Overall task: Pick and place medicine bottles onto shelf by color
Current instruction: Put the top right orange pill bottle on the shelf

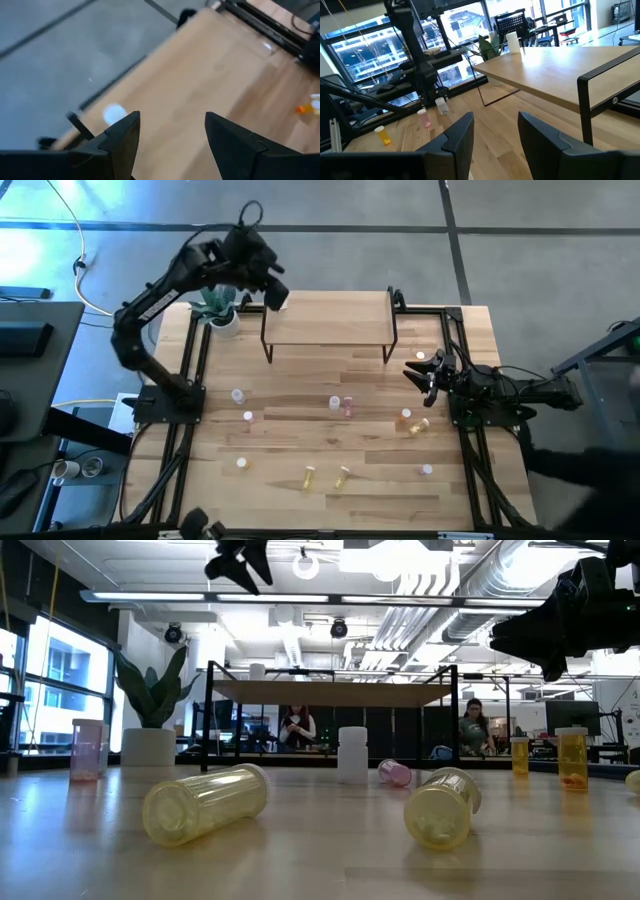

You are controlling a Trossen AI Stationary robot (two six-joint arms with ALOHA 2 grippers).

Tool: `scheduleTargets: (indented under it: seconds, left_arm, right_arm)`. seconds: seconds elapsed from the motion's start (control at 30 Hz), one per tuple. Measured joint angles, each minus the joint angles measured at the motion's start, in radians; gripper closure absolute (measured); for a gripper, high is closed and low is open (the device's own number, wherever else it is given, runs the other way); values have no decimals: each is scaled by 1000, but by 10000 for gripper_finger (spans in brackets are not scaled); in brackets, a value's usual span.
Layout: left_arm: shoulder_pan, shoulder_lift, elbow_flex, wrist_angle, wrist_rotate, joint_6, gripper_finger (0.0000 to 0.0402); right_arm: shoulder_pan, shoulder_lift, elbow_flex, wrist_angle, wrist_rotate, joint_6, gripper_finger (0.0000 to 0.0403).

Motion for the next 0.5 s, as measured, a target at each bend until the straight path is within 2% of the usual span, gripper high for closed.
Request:
scheduleTargets:
  seconds: [0.27,0.5]
  left_arm:
    - [-137,-204,-403,280,-1,-189,190]
    - [-277,-322,-618,525,-10,-261,190]
  right_arm:
    - [0,0,0,2,0,0,257]
    - [0,0,-1,27,4,90,257]
